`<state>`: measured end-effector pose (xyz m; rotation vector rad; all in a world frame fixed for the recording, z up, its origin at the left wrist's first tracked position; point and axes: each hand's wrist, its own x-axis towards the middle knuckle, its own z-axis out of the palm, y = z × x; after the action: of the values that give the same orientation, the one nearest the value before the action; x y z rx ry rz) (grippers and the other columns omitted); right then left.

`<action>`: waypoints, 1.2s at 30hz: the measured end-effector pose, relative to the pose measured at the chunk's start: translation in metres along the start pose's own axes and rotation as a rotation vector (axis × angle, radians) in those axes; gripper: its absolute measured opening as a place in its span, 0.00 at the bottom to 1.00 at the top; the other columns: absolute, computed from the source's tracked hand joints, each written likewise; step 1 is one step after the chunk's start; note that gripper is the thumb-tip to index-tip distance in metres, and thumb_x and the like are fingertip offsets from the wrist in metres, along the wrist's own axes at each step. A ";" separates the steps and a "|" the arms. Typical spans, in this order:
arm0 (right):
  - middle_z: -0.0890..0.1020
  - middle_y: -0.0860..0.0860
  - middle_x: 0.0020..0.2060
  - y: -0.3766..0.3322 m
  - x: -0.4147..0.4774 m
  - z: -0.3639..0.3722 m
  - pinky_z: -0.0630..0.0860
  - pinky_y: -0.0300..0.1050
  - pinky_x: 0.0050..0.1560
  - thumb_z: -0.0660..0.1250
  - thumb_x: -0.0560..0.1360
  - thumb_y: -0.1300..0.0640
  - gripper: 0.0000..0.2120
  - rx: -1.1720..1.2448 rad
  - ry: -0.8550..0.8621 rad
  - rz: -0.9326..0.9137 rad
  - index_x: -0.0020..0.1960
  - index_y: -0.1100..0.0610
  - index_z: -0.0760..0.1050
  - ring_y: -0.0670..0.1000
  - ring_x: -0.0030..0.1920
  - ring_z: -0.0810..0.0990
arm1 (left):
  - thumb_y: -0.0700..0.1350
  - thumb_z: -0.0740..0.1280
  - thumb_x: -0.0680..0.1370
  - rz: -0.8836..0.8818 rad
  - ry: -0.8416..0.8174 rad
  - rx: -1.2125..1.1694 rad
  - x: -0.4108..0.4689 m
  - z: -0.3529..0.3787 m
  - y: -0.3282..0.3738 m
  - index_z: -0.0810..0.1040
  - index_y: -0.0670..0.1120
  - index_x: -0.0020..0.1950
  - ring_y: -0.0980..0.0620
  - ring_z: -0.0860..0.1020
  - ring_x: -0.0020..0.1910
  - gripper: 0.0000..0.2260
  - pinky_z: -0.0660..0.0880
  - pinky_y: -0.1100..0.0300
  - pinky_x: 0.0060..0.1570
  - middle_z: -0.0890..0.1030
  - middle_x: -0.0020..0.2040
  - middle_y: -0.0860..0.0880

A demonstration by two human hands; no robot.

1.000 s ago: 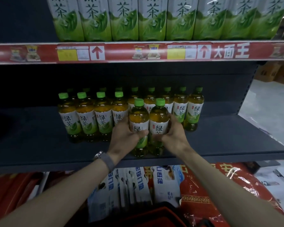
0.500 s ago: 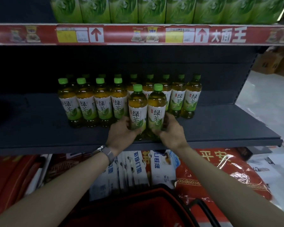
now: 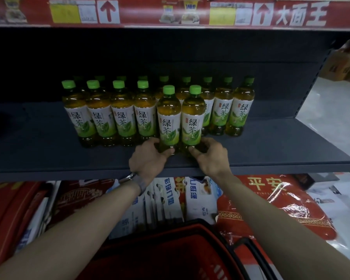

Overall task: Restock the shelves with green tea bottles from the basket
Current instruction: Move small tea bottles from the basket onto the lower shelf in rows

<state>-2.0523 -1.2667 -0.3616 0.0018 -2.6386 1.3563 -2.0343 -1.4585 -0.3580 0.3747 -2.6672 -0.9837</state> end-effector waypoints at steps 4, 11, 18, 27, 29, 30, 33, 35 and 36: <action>0.84 0.52 0.64 -0.002 0.014 0.006 0.78 0.53 0.67 0.74 0.78 0.43 0.25 -0.049 0.012 0.003 0.71 0.51 0.78 0.56 0.66 0.81 | 0.66 0.71 0.76 0.028 0.048 0.076 0.009 0.004 0.005 0.79 0.57 0.70 0.43 0.80 0.63 0.25 0.76 0.51 0.56 0.84 0.64 0.49; 0.85 0.52 0.64 0.000 0.029 0.014 0.78 0.56 0.67 0.75 0.77 0.41 0.25 -0.059 0.021 0.010 0.71 0.48 0.79 0.57 0.67 0.81 | 0.71 0.69 0.75 0.003 0.109 0.087 0.022 0.017 -0.003 0.77 0.59 0.71 0.42 0.81 0.63 0.28 0.77 0.49 0.57 0.84 0.63 0.48; 0.83 0.44 0.65 0.004 0.038 0.010 0.76 0.53 0.68 0.75 0.75 0.38 0.27 0.012 -0.025 0.047 0.71 0.45 0.77 0.50 0.67 0.80 | 0.71 0.70 0.74 -0.032 0.149 0.067 0.023 0.022 -0.003 0.77 0.59 0.71 0.43 0.81 0.61 0.29 0.78 0.50 0.55 0.85 0.62 0.48; 0.82 0.42 0.66 0.005 0.033 0.013 0.77 0.53 0.66 0.72 0.76 0.36 0.27 -0.098 -0.015 0.023 0.72 0.41 0.72 0.51 0.68 0.79 | 0.68 0.71 0.75 -0.034 0.186 0.099 0.022 0.026 -0.002 0.77 0.59 0.69 0.42 0.82 0.59 0.25 0.76 0.51 0.52 0.85 0.60 0.48; 0.83 0.42 0.65 0.005 0.034 0.014 0.77 0.53 0.65 0.72 0.76 0.35 0.26 -0.112 -0.003 0.017 0.72 0.41 0.72 0.52 0.67 0.80 | 0.68 0.71 0.75 -0.046 0.191 0.126 0.024 0.029 0.001 0.77 0.60 0.69 0.41 0.82 0.58 0.25 0.74 0.52 0.49 0.85 0.59 0.47; 0.83 0.42 0.65 0.005 0.035 0.014 0.77 0.53 0.64 0.71 0.76 0.35 0.26 -0.117 -0.002 0.018 0.71 0.41 0.72 0.52 0.67 0.80 | 0.68 0.70 0.76 -0.050 0.193 0.141 0.024 0.030 0.002 0.76 0.60 0.69 0.40 0.83 0.57 0.25 0.73 0.52 0.48 0.85 0.59 0.46; 0.83 0.42 0.65 0.008 0.037 0.018 0.78 0.55 0.65 0.71 0.76 0.34 0.26 -0.121 -0.008 0.014 0.71 0.39 0.71 0.52 0.67 0.80 | 0.67 0.69 0.77 -0.044 0.193 0.169 0.021 0.031 0.003 0.75 0.59 0.70 0.40 0.83 0.56 0.24 0.69 0.54 0.45 0.85 0.58 0.45; 0.84 0.45 0.64 0.011 0.038 0.020 0.78 0.57 0.64 0.69 0.76 0.32 0.26 -0.146 -0.010 0.006 0.70 0.38 0.70 0.54 0.66 0.80 | 0.66 0.68 0.79 -0.025 0.188 0.184 0.018 0.031 0.003 0.74 0.58 0.71 0.39 0.83 0.56 0.24 0.69 0.54 0.45 0.85 0.57 0.44; 0.84 0.46 0.63 0.012 0.039 0.021 0.78 0.57 0.63 0.68 0.75 0.31 0.26 -0.162 -0.008 0.004 0.70 0.37 0.69 0.55 0.65 0.80 | 0.66 0.67 0.79 -0.016 0.182 0.186 0.017 0.031 0.002 0.74 0.58 0.72 0.39 0.83 0.56 0.24 0.69 0.53 0.45 0.85 0.57 0.44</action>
<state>-2.0945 -1.2738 -0.3768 -0.0189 -2.7489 1.1415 -2.0613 -1.4442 -0.3764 0.4999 -2.5986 -0.6716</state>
